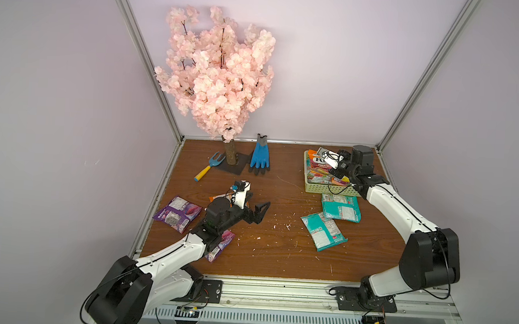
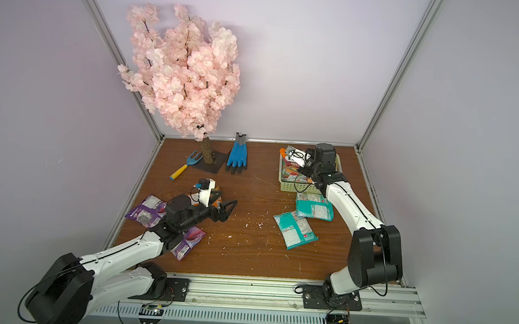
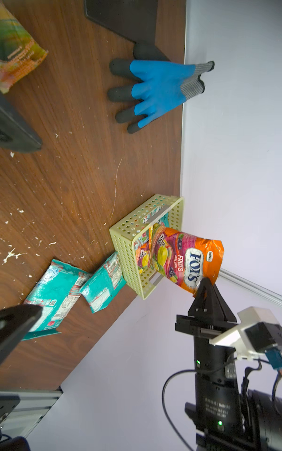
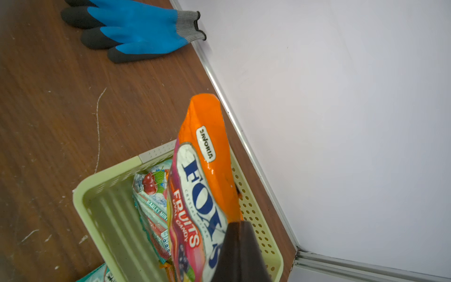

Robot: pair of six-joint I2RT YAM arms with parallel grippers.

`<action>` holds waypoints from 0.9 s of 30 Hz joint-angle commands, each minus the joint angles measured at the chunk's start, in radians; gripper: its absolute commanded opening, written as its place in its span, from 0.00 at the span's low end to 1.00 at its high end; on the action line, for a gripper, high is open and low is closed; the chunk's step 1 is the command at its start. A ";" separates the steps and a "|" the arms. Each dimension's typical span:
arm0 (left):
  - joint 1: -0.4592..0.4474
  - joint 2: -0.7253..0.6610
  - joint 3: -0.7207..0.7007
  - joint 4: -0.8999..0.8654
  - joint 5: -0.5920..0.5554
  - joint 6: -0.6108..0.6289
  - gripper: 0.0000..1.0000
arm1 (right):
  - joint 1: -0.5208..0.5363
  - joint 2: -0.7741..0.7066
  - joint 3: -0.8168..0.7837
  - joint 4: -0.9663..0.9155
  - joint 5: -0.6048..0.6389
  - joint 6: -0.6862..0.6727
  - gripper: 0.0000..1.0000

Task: Put the candies in the basket
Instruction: Place the candy in the basket.

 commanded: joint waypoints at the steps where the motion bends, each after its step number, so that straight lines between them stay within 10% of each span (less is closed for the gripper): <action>1: -0.013 0.016 0.020 0.024 0.012 0.019 1.00 | -0.014 0.000 0.053 0.015 -0.119 -0.005 0.00; 12: -0.014 0.017 0.018 0.012 0.000 0.023 1.00 | -0.054 0.063 0.096 -0.133 -0.248 0.027 0.00; 27: -0.013 0.022 0.016 -0.005 -0.019 0.019 1.00 | -0.079 0.481 0.353 -0.063 -0.115 0.136 0.00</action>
